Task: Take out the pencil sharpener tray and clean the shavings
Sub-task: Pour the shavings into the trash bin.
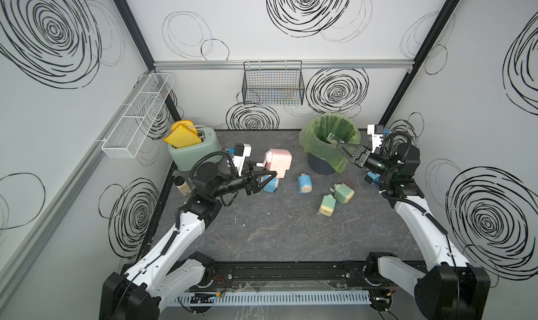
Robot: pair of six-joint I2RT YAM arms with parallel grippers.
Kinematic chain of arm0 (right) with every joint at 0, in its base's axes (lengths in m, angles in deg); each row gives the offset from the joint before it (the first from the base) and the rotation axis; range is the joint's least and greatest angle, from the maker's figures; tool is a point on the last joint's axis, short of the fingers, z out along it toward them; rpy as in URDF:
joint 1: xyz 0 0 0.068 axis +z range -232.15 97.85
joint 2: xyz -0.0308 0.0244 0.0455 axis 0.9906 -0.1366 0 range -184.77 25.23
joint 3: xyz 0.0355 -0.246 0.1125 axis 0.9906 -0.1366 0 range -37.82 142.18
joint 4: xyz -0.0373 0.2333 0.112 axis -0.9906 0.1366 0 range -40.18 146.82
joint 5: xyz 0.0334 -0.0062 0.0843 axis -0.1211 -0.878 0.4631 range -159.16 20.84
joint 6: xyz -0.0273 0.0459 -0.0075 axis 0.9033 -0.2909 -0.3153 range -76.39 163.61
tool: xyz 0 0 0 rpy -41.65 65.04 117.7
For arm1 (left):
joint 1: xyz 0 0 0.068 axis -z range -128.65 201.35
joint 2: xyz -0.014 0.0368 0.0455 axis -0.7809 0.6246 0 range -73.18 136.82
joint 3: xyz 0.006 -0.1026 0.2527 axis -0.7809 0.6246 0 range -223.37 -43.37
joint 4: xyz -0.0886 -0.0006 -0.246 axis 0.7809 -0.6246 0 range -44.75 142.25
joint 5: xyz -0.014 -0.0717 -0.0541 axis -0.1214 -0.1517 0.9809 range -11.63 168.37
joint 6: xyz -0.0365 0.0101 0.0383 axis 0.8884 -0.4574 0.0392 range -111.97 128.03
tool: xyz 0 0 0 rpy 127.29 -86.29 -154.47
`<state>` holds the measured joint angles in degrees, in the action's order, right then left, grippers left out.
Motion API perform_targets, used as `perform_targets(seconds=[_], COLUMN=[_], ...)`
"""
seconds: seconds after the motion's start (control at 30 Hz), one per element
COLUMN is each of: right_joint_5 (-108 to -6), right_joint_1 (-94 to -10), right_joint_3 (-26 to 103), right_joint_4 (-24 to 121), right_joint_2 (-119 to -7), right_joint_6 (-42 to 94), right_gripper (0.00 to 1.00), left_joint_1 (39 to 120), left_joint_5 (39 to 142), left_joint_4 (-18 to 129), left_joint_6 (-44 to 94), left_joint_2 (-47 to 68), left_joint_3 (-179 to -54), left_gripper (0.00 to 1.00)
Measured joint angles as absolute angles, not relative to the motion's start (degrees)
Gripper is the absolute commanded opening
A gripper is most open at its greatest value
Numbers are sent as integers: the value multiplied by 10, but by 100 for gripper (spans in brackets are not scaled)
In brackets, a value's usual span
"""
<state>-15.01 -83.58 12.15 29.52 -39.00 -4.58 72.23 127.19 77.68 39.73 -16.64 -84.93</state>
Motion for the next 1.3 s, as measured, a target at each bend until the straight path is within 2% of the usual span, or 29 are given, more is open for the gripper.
perform_targets(seconds=[0.3, 0.63, 1.3], right_joint_5=[-146, -189, -289], right_joint_1=[-847, -851, -819], right_joint_3=[125, 121, 112], right_joint_4=[161, -6, -58], right_joint_2=[-466, -558, -594], right_joint_6=[-226, -456, -679], right_gripper=[51, 47, 45], left_joint_1=[738, 742, 743], left_joint_5=[1267, 1260, 1258], left_joint_4=[782, 794, 807], left_joint_6=[398, 400, 407], left_joint_2=[-175, -186, -187], left_joint_3=[-835, -830, -823], left_gripper=[12, 12, 11])
